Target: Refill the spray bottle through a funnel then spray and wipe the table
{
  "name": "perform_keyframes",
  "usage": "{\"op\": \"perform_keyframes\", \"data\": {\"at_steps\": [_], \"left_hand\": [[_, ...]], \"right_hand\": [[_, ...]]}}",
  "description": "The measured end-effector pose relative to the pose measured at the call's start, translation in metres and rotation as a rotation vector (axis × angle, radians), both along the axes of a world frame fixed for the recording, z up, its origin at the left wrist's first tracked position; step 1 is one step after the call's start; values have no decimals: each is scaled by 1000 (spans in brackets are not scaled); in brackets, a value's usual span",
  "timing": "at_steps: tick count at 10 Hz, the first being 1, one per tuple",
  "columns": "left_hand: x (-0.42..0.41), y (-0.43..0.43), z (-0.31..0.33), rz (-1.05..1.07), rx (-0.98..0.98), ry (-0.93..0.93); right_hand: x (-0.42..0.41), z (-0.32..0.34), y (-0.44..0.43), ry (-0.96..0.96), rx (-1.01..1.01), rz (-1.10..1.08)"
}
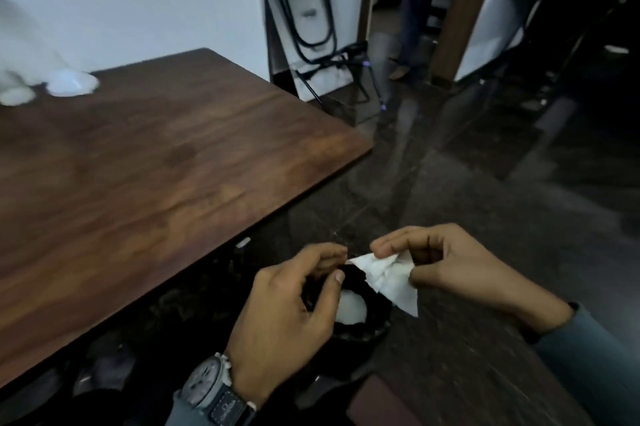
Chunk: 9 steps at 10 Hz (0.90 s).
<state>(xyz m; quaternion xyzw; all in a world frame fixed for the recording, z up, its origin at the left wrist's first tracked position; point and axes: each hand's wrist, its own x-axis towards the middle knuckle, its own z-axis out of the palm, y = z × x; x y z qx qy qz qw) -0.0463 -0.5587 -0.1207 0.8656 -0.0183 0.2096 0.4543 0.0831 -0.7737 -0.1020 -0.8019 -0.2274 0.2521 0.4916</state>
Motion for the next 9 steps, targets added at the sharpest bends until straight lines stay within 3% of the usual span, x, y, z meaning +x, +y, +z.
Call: {"op": "perform_keyframes", "data": {"at_steps": [2, 4, 8, 9], "left_hand": [[28, 1, -65, -16, 94, 336], [43, 16, -95, 21, 293, 560], [102, 22, -144, -9, 354, 662], [109, 25, -150, 8, 342, 658]], "right_hand": [[26, -115, -36, 38, -261, -137], [61, -206, -10, 115, -312, -188], [112, -303, 56, 273, -285, -204], [110, -299, 55, 250, -277, -329]]}}
